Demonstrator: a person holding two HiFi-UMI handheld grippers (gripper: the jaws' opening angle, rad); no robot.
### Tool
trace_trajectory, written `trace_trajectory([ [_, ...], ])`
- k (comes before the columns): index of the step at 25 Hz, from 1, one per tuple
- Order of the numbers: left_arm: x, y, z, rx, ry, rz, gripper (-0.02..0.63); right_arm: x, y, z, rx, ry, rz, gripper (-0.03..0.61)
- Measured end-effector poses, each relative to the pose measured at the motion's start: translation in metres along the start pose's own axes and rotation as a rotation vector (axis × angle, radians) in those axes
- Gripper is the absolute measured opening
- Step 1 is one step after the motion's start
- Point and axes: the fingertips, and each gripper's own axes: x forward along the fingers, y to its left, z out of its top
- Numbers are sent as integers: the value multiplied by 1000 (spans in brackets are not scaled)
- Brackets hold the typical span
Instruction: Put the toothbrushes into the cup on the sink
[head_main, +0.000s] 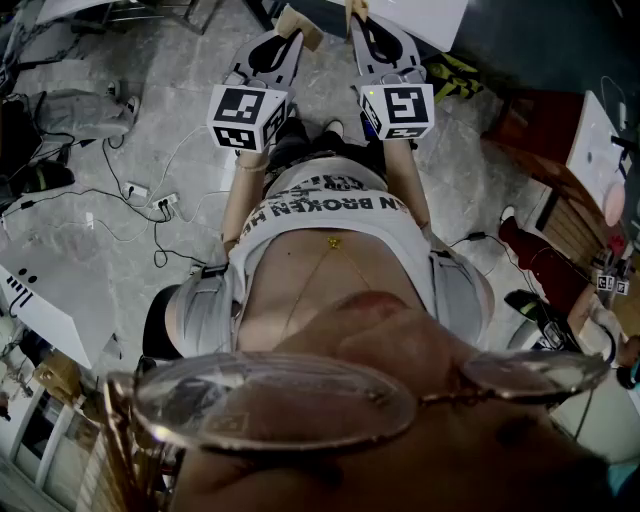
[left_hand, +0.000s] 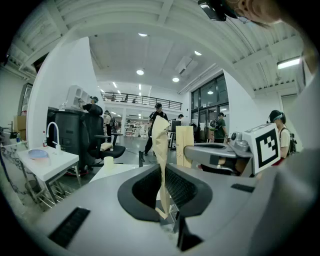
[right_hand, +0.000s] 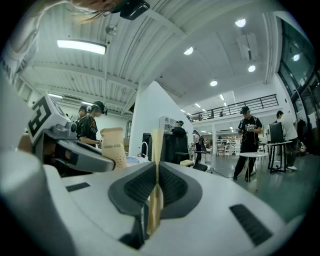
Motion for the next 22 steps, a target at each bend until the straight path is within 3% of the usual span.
trace_trajectory([
  [11, 15, -5, -2, -19, 5, 6, 32, -2, -17, -10, 70, 2, 11, 34],
  [22, 48, 80, 29, -3, -17, -40, 32, 88, -18, 13, 62, -25, -26, 34],
])
